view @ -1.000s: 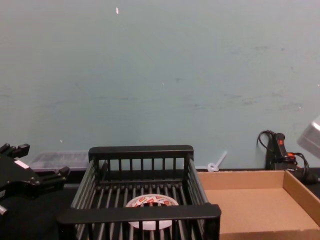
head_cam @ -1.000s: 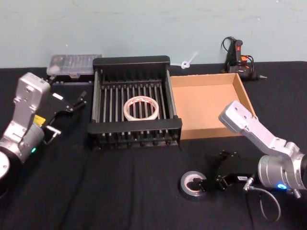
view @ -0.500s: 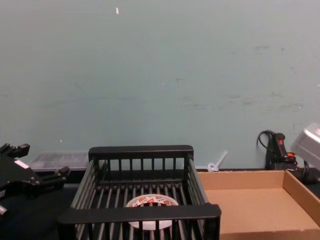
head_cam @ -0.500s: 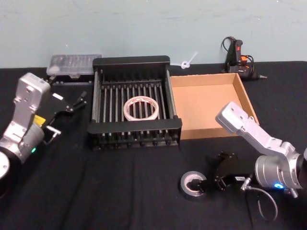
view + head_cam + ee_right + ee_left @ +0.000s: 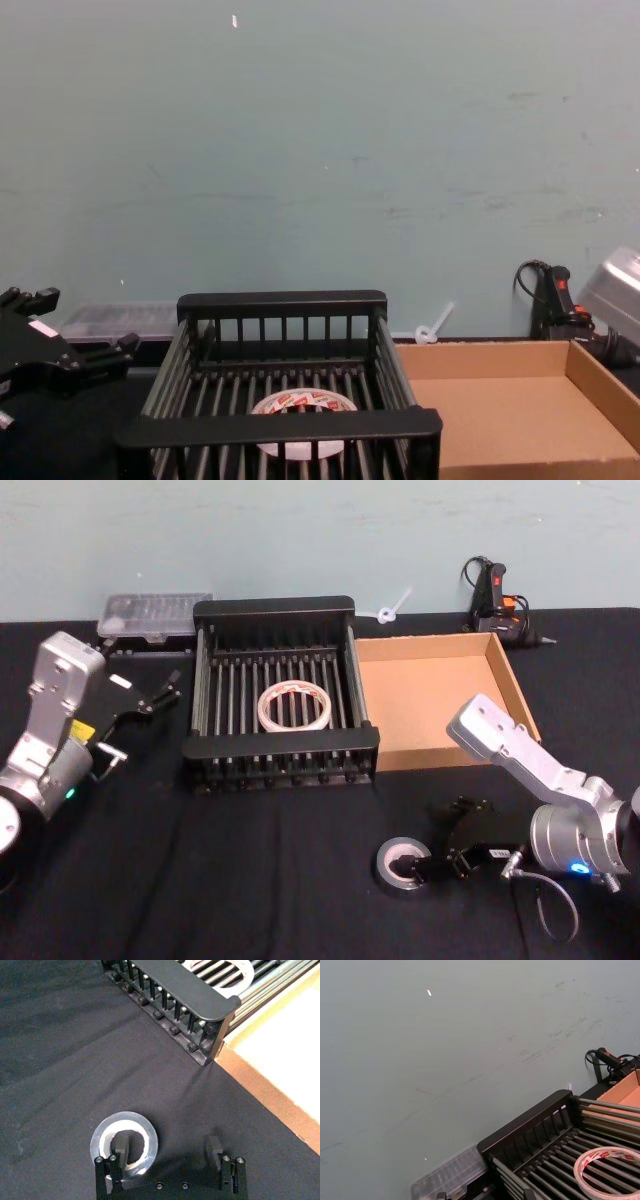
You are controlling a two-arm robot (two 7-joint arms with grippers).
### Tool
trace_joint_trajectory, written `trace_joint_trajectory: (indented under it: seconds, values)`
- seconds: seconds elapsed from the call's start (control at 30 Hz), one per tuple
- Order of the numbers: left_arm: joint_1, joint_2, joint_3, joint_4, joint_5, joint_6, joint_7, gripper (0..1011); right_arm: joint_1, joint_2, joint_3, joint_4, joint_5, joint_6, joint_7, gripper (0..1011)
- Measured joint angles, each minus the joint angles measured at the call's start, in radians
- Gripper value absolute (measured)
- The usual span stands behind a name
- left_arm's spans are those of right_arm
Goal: Pick up the white tape and place it into the black box , Pick up the silver tape and place it into the brown box.
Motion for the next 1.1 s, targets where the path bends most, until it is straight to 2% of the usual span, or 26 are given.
trace_joint_trajectory:
  seconds: [0.27,0.4,0.73,0.87,0.9,1.1]
  values:
    - [0.0,0.0,0.0,0.0,0.0,0.0,0.0,1001,0.0,0.0,0.001,0.0,0.001,0.0,-0.001,1000]
    - [0.0,0.0,0.0,0.0,0.0,0.0,0.0,1001,-0.001,0.0,0.001,0.0,0.001,0.0,-0.001,943]
    - [0.0,0.0,0.0,0.0,0.0,0.0,0.0,1001,-0.001,0.0,0.002,-0.001,0.002,0.001,-0.002,677]
    - [0.0,0.0,0.0,0.0,0.0,0.0,0.0,1001,-0.001,0.0,0.002,-0.001,0.003,0.001,-0.002,509]
    - [0.0,0.0,0.0,0.0,0.0,0.0,0.0,1002,-0.001,0.0,0.002,-0.001,0.003,0.001,-0.003,509]
    - [0.0,0.0,0.0,0.0,0.0,0.0,0.0,1001,-0.001,0.0,0.002,-0.001,0.003,0.001,-0.003,307]
